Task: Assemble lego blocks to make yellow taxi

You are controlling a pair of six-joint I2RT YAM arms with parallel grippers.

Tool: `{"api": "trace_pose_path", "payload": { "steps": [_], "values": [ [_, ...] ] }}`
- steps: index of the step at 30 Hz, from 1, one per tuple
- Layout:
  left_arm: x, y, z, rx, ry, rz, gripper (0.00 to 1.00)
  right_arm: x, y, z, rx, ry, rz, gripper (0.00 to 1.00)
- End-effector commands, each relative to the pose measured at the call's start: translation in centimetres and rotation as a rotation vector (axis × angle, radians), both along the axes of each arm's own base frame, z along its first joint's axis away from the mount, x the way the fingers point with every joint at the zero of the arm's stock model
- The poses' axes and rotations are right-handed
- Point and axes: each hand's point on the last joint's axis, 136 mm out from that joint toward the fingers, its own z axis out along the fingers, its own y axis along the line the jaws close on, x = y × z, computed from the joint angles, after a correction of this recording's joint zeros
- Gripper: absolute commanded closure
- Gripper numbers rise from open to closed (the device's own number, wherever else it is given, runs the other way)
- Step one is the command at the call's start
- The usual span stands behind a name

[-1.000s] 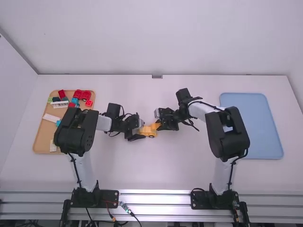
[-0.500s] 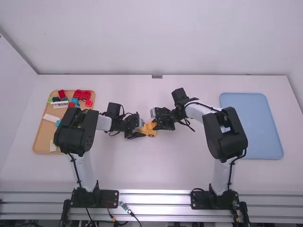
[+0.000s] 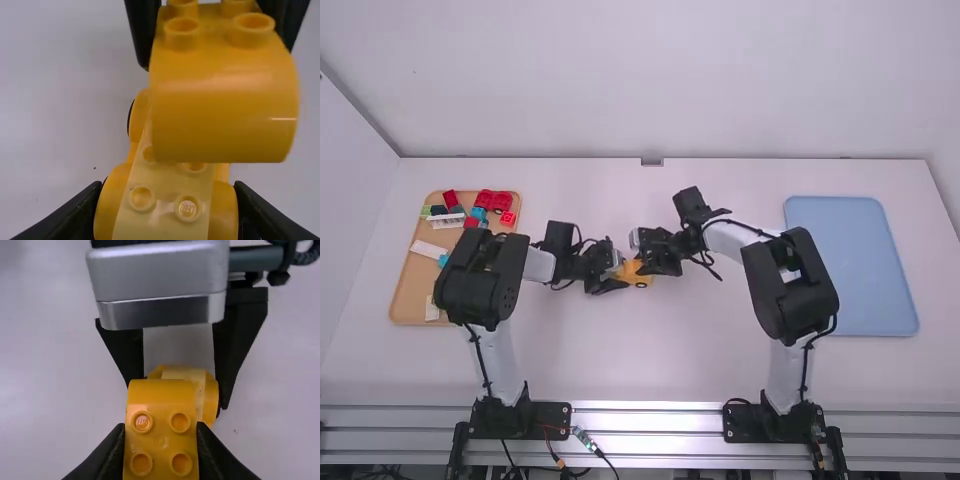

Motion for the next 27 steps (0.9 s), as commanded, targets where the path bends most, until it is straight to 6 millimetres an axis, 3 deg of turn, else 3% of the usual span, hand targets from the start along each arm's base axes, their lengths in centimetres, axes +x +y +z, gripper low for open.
{"api": "trace_pose_path", "payload": {
  "steps": [1, 13, 27],
  "values": [
    [-1.0, -0.5, -0.4, -0.033, 0.056, 0.002, 0.42, 0.7, 0.3, 1.6, 0.012, -0.014, -0.027, 0.99],
    [-1.6, -0.4, -0.8, -0.049, 0.052, 0.026, 0.45, 0.4, 1.1, 0.1, -0.015, -0.043, -0.045, 1.0],
    [-0.6, 0.2, -1.4, 0.003, 0.084, 0.089, 0.48, 0.7, 1.1, -0.2, -0.034, -0.025, -0.089, 1.0]
  ]
}}
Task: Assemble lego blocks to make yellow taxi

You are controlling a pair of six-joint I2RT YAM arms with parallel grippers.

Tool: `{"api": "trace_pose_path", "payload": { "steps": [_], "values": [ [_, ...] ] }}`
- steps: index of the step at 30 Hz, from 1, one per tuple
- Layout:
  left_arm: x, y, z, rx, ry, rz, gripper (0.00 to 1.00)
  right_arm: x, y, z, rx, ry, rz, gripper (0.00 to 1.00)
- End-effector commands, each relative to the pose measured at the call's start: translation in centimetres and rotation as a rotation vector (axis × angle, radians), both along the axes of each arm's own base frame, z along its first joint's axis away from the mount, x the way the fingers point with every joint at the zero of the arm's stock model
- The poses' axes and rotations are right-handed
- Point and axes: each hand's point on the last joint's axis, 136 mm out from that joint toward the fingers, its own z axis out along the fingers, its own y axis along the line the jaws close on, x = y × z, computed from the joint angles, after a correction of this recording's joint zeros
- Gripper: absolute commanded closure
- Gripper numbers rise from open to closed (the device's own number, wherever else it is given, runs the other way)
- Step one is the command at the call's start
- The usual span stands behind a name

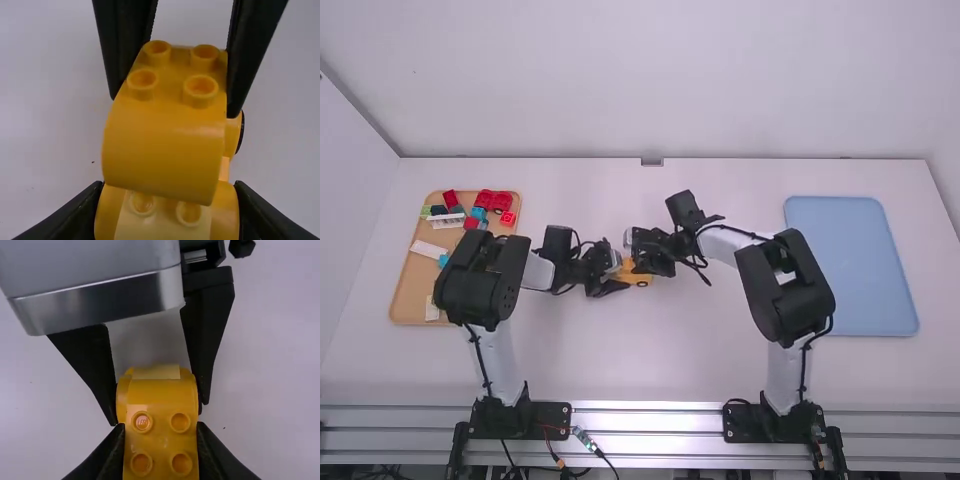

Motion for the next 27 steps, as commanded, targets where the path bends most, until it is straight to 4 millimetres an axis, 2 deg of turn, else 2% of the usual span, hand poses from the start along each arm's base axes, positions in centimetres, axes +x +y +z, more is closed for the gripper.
{"api": "trace_pose_path", "payload": {
  "steps": [1, 5, 9, 10, 11, 14, 16, 17, 18, 21, 27],
  "values": [
    [-0.3, 0.1, -1.2, 0.038, 0.047, 0.017, 0.5, -0.1, 0.0, 1.0, 0.014, -0.011, -0.001, 1.0],
    [-0.4, 0.1, -1.3, 0.056, 0.07, -0.005, 0.53, -0.1, 0.0, 1.0, 0.015, -0.01, -0.001, 1.0],
    [-0.1, 0.1, -1.1, 0.059, 0.083, -0.005, 0.5, -0.2, 0.0, 1.0, 0.013, -0.007, 0.0, 1.0],
    [0.0, 0.1, -1.0, 0.059, 0.08, -0.004, 0.46, -0.2, 0.0, 0.9, 0.013, -0.007, -0.001, 1.0],
    [0.1, 0.1, -1.0, 0.059, 0.078, -0.004, 0.39, -0.2, 0.0, 0.9, 0.013, -0.005, -0.002, 1.0],
    [0.1, 0.1, -1.0, 0.059, 0.074, -0.005, 0.34, -0.2, -0.1, 0.9, 0.012, -0.004, -0.002, 1.0],
    [0.1, 0.1, -1.0, 0.059, 0.075, -0.004, 0.18, -0.1, 0.0, 1.0, 0.014, -0.007, -0.003, 1.0],
    [0.2, 0.1, -1.0, 0.063, 0.074, -0.001, 0.13, -0.1, -0.1, 1.0, 0.013, -0.008, -0.003, 1.0],
    [0.2, 0.1, -1.0, 0.064, 0.074, 0.0, 0.13, -0.1, -0.1, 1.0, 0.013, -0.008, -0.003, 1.0],
    [0.4, 0.4, -1.3, 0.099, 0.068, 0.018, 0.02, -0.1, 0.0, 1.0, 0.015, -0.01, -0.002, 1.0],
    [1.1, 0.7, -0.4, 0.159, -0.005, 0.033, 0.01, 0.2, -0.3, 1.0, 0.016, -0.011, -0.009, 1.0]
  ]
}}
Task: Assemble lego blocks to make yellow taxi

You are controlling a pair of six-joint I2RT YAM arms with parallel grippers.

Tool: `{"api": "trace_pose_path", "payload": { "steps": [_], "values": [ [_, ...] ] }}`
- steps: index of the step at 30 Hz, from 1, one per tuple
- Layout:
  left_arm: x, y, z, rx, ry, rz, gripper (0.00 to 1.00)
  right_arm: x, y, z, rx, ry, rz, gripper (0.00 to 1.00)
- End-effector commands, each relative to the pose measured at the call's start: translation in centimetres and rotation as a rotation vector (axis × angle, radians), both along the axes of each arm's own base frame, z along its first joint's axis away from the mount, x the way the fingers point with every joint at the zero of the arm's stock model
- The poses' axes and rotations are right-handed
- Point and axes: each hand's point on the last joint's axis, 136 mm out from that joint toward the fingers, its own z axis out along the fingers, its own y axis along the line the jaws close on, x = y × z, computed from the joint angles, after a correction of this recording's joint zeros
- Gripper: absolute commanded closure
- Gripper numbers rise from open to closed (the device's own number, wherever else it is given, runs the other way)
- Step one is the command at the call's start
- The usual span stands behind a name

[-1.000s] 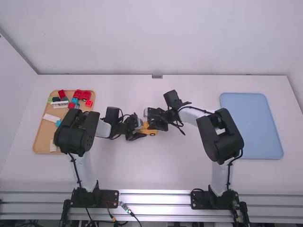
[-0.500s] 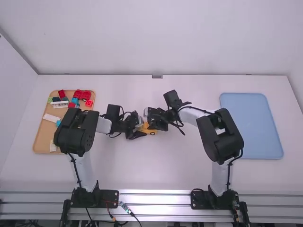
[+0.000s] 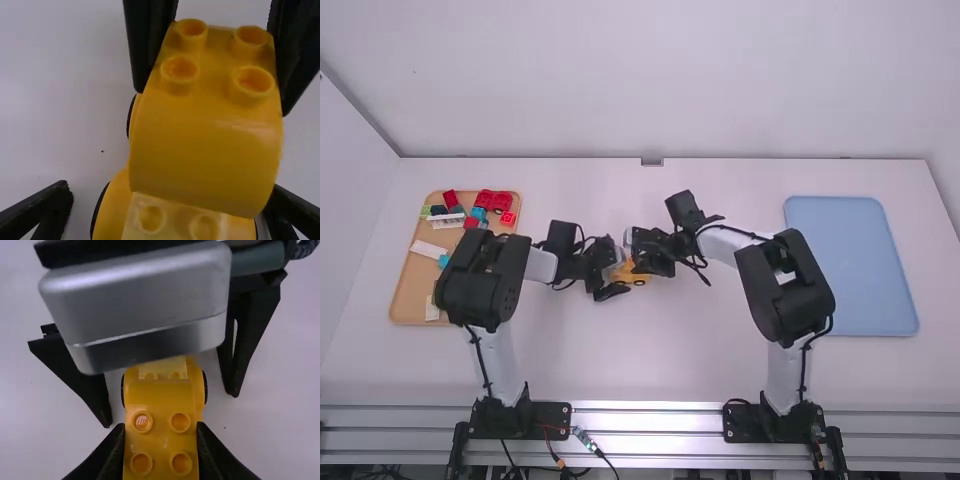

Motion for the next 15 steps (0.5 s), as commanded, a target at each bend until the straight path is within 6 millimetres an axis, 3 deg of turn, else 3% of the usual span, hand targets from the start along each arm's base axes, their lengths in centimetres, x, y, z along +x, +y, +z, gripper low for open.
{"api": "trace_pose_path", "payload": {
  "steps": [1, 7, 15],
  "values": [
    [0.2, 0.5, 0.3, 0.063, -0.053, 0.001, 0.01, 0.1, -0.2, 1.0, 0.017, -0.017, -0.003, 1.0],
    [0.1, 0.5, 0.6, 0.085, -0.119, -0.053, 0.01, 0.0, -0.2, 1.4, 0.045, -0.003, 0.003, 1.0],
    [-0.8, 0.0, 2.4, -0.041, -0.18, -0.153, 0.01, -0.7, -0.2, 1.8, 0.078, -0.011, 0.057, 1.0]
  ]
}}
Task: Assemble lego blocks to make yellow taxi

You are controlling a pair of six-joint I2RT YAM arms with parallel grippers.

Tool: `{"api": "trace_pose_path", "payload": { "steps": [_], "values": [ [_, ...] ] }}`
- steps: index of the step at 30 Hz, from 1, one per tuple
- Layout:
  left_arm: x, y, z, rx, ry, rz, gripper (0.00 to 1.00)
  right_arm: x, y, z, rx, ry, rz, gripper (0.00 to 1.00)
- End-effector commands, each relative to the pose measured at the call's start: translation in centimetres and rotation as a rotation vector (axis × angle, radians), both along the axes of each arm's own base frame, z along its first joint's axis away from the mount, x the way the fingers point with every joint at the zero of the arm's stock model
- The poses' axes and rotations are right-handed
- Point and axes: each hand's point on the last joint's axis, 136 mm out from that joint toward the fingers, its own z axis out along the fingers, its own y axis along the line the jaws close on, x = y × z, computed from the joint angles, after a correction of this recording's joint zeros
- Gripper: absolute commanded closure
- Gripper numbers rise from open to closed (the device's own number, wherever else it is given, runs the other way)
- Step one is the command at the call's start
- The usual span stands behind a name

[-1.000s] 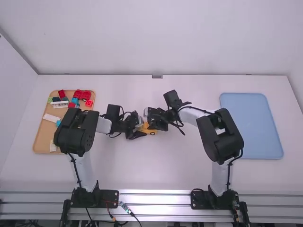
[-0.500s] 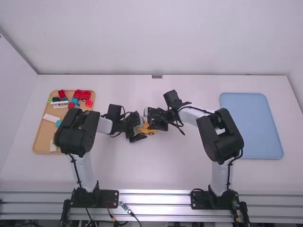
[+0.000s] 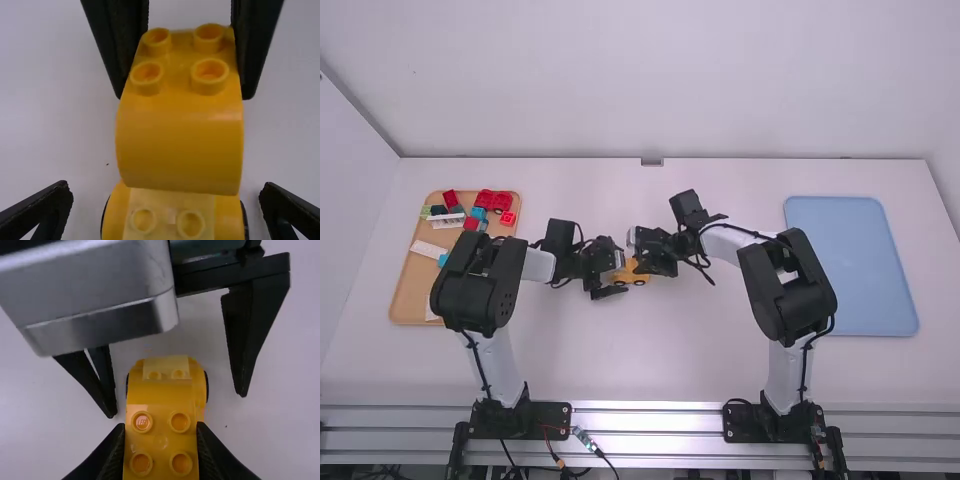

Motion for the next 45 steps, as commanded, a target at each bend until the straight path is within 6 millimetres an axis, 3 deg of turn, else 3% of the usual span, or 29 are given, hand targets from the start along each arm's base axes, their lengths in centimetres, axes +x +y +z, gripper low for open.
{"api": "trace_pose_path", "payload": {
  "steps": [1, 2, 7, 15, 26, 33, 45],
  "values": [
    [-0.5, -0.1, 1.2, -0.05, -0.036, -0.044, 0.01, -0.3, 0.1, 1.3, 0.037, -0.01, 0.014, 1.0],
    [-0.6, -0.2, 1.2, -0.051, -0.031, -0.045, 0.0, -0.2, 0.1, 1.3, 0.033, -0.005, 0.007, 1.0],
    [-0.8, -0.6, 1.4, -0.067, -0.015, -0.057, 0.15, -0.2, 0.1, 1.2, 0.029, -0.011, 0.006, 1.0],
    [-0.8, -0.7, 2.0, -0.067, 0.02, -0.09, 0.14, -0.1, 0.1, 1.3, 0.033, -0.012, 0.006, 1.0],
    [-0.7, -0.4, 1.4, -0.076, 0.008, -0.039, 0.05, -0.1, 0.2, 1.2, 0.03, -0.02, 0.011, 1.0],
    [-0.3, -0.9, 0.4, -0.087, 0.068, -0.012, 0.06, -0.1, 0.1, 1.2, 0.028, -0.02, 0.008, 1.0],
    [-0.3, -1.2, 0.5, -0.098, 0.105, -0.055, 0.07, 0.1, -0.1, 0.9, 0.01, -0.025, 0.001, 1.0]
  ]
}}
